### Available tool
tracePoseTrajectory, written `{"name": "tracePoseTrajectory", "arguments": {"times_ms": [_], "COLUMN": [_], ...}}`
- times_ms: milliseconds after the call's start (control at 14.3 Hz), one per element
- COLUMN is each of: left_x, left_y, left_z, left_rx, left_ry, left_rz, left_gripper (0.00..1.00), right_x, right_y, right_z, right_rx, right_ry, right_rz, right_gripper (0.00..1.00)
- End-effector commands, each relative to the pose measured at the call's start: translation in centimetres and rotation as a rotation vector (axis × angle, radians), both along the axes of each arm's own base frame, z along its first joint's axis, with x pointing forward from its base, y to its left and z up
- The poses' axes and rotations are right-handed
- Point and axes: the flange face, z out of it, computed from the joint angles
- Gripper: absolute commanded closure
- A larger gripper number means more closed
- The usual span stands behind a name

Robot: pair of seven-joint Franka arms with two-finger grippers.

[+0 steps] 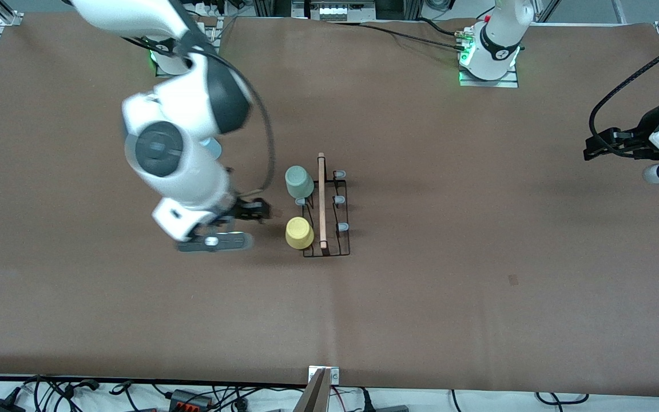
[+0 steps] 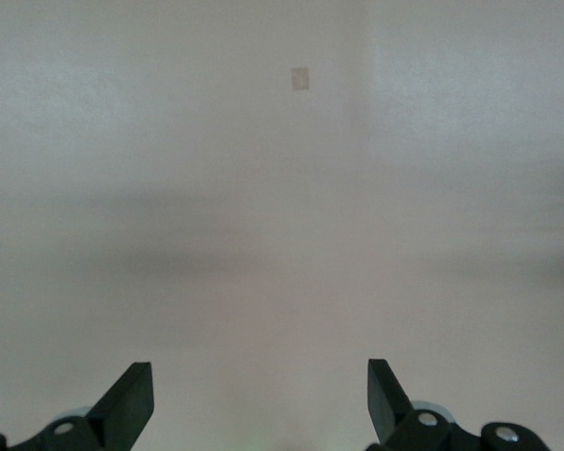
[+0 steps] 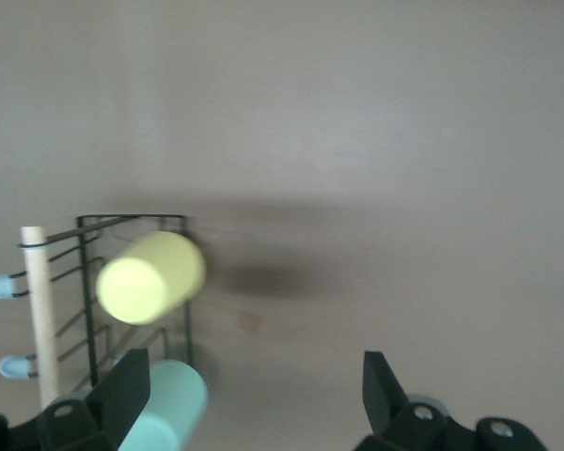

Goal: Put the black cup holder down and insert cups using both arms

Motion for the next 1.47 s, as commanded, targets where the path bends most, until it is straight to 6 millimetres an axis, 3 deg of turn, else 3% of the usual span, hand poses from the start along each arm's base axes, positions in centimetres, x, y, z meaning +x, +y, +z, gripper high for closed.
{"name": "tracePoseTrajectory", "arguments": {"times_ms": [0, 210, 350, 491, 701, 911, 1262, 1402], "left_x": [0.1, 0.1, 0.1, 0.1, 0.1, 0.1, 0.1, 0.2], "left_y": [0.0, 0.0, -0.1, 0.0, 0.0, -0.1, -0.1, -0.1], "left_z": [0.4, 0.5, 0.4, 0.4, 0.4, 0.4, 0.5, 0.4], "left_rx": [0.006, 0.006, 0.006, 0.006, 0.006, 0.006, 0.006, 0.006], "left_ry": [-0.008, -0.008, -0.008, -0.008, -0.008, -0.008, -0.01, -0.007], "left_rz": [-0.024, -0.022, -0.024, -0.022, -0.022, -0.024, -0.024, -0.024], "left_gripper": [0.0, 0.0, 0.0, 0.0, 0.0, 0.0, 0.0, 0.0], "right_x": [0.1, -0.2, 0.0, -0.5, -2.2, -3.7, -10.8, -12.0], "right_y": [-7.1, -15.8, -22.9, -28.5, -33.4, -33.3, -33.1, -32.9], "right_z": [3.5, 8.1, 9.4, 10.1, 11.1, 12.2, 9.9, 10.4], "right_rx": [-0.02, -0.019, -0.021, -0.018, -0.026, -0.034, -0.034, -0.032], "right_ry": [0.028, 0.021, 0.003, -0.02, -0.064, -0.038, -0.076, -0.037], "right_rz": [-0.071, -0.081, -0.123, -0.143, -0.069, -0.059, -0.057, -0.053], "right_gripper": [0.0, 0.0, 0.0, 0.0, 0.0, 0.0, 0.0, 0.0]}}
